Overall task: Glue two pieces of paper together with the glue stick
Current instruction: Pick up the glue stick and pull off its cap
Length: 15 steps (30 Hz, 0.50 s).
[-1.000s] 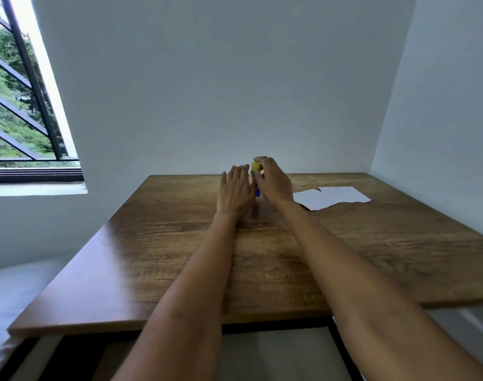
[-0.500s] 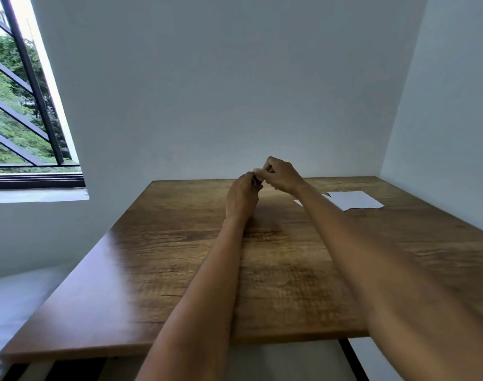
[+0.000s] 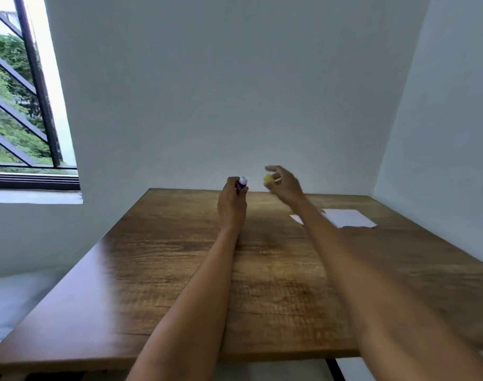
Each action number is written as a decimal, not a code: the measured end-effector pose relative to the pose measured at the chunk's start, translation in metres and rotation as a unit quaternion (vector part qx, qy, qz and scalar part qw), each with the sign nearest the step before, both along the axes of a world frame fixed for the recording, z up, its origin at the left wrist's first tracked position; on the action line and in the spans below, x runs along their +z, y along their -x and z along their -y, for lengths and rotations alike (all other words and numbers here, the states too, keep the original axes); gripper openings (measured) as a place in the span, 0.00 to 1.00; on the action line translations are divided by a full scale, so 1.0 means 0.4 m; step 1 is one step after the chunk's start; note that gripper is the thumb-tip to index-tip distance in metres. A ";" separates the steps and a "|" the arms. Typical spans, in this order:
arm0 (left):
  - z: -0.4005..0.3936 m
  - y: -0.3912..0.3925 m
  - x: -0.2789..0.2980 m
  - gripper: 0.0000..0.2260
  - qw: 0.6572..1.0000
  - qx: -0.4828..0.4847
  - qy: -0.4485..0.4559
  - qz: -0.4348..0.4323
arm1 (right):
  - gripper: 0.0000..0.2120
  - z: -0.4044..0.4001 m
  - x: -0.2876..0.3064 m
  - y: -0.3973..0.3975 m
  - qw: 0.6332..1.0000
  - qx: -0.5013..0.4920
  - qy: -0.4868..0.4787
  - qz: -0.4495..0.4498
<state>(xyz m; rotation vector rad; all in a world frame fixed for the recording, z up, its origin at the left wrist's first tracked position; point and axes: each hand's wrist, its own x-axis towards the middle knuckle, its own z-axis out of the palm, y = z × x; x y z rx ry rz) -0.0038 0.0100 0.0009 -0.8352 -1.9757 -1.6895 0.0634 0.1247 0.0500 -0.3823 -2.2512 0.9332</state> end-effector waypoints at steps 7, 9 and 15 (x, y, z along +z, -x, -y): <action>-0.019 -0.012 0.005 0.06 0.999 -0.020 0.006 -0.039 | 0.11 0.024 -0.128 0.042 0.991 -0.053 -0.028 0.123; -0.021 -0.012 0.009 0.06 0.999 -0.022 -0.004 -0.039 | 0.10 0.030 -0.133 0.051 0.987 -0.059 -0.043 0.144; -0.017 -0.017 0.020 0.08 0.999 -0.025 -0.020 -0.033 | 0.22 0.038 -0.134 0.057 0.990 -0.053 -0.028 0.128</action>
